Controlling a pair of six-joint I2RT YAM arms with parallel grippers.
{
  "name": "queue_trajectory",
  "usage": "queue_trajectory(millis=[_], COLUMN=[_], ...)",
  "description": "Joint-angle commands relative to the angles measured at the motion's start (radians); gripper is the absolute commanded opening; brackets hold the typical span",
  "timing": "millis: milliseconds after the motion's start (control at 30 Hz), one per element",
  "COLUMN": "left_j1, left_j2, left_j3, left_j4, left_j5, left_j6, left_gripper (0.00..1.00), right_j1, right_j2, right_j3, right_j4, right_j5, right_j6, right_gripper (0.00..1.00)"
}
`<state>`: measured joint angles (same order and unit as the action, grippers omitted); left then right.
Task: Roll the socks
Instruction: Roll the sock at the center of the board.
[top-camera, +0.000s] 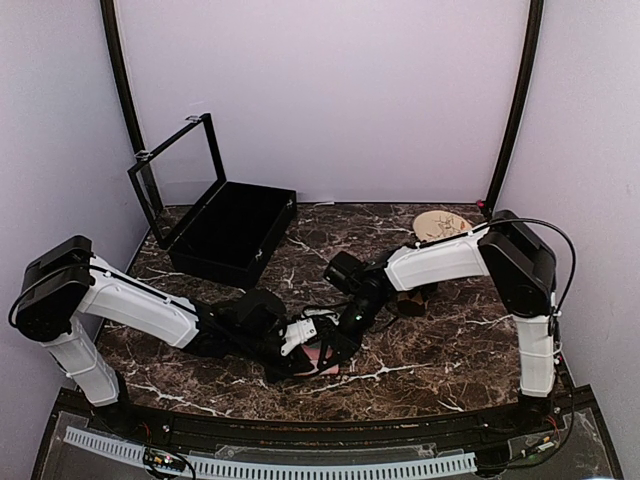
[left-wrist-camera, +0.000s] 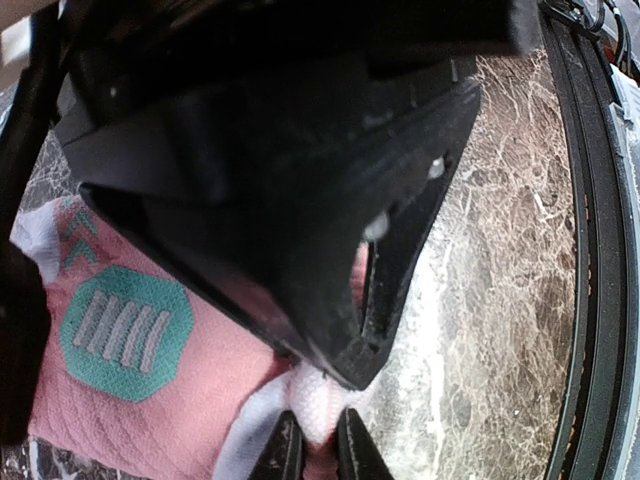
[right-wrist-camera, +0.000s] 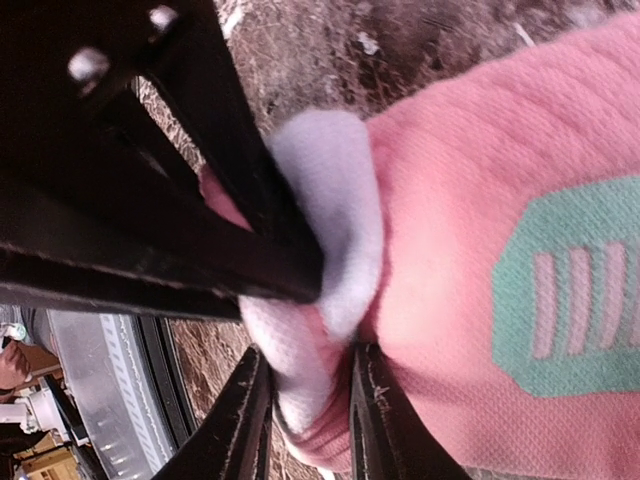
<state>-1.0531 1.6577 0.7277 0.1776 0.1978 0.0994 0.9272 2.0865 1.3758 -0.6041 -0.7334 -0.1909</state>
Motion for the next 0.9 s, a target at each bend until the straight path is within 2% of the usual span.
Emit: queue_trajectory(millis=[0, 367, 667, 867], left_j1=[0.004, 0.033, 0.107, 0.143], left_j2=[-0.006, -0.007, 0.016, 0.051], left_j3=[-0.041, -0.044, -0.015, 0.017], left_j4=[-0.119, -0.121, -0.167, -0.212], left_j5=[-0.020, 0.049, 0.199, 0.296], left_j6=[-0.017, -0.043, -0.077, -0.095], left_gripper=[0.12, 0.09, 0.00, 0.00], right_j1=[-0.024, -0.054, -0.060, -0.064], right_j2=[-0.037, -0.101, -0.155, -0.211], right_j3=[-0.034, -0.129, -0.184, -0.266], right_j4=[0.027, 0.115, 0.193, 0.289], right_j5=[0.009, 0.001, 0.024, 0.064], right_j6=[0.020, 0.067, 0.108, 0.156], right_gripper=[0.27, 0.27, 0.28, 0.30])
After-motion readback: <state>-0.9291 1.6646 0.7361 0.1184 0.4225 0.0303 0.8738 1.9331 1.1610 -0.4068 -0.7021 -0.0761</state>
